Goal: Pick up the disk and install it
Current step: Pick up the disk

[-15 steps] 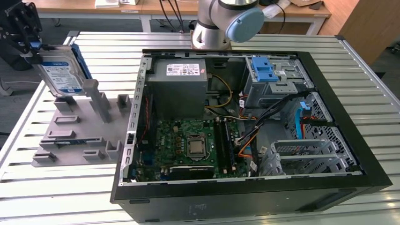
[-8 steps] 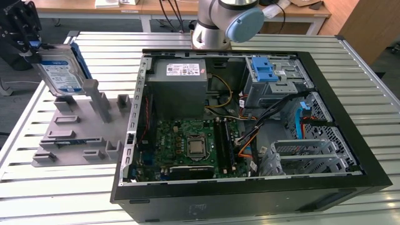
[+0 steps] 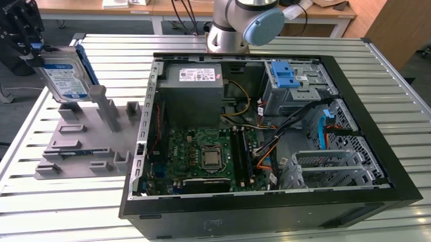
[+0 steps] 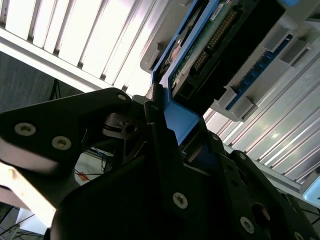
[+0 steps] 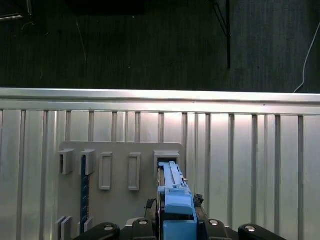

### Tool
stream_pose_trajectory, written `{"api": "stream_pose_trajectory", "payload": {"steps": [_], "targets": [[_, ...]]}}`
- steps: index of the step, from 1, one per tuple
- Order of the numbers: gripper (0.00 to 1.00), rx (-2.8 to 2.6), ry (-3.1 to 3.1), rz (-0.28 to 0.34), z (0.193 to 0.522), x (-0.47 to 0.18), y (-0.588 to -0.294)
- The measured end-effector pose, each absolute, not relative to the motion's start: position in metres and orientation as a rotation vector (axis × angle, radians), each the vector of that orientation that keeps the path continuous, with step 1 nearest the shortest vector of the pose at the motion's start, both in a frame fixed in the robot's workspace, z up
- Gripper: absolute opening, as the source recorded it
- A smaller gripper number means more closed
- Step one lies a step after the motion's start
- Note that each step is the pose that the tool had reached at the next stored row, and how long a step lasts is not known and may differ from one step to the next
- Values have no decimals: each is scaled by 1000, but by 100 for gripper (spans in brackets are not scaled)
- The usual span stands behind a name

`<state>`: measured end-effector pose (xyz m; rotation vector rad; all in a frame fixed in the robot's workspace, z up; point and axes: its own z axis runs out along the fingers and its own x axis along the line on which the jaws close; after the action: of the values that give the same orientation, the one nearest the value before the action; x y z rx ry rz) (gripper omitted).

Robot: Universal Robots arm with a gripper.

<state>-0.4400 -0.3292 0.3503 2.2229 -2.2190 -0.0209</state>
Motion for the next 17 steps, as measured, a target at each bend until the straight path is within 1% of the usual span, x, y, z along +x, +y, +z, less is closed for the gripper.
{"api": "stream_pose_trajectory", "payload": {"steps": [17], "targets": [[36, 2223, -2219, -21, 356, -440, -329]]}}
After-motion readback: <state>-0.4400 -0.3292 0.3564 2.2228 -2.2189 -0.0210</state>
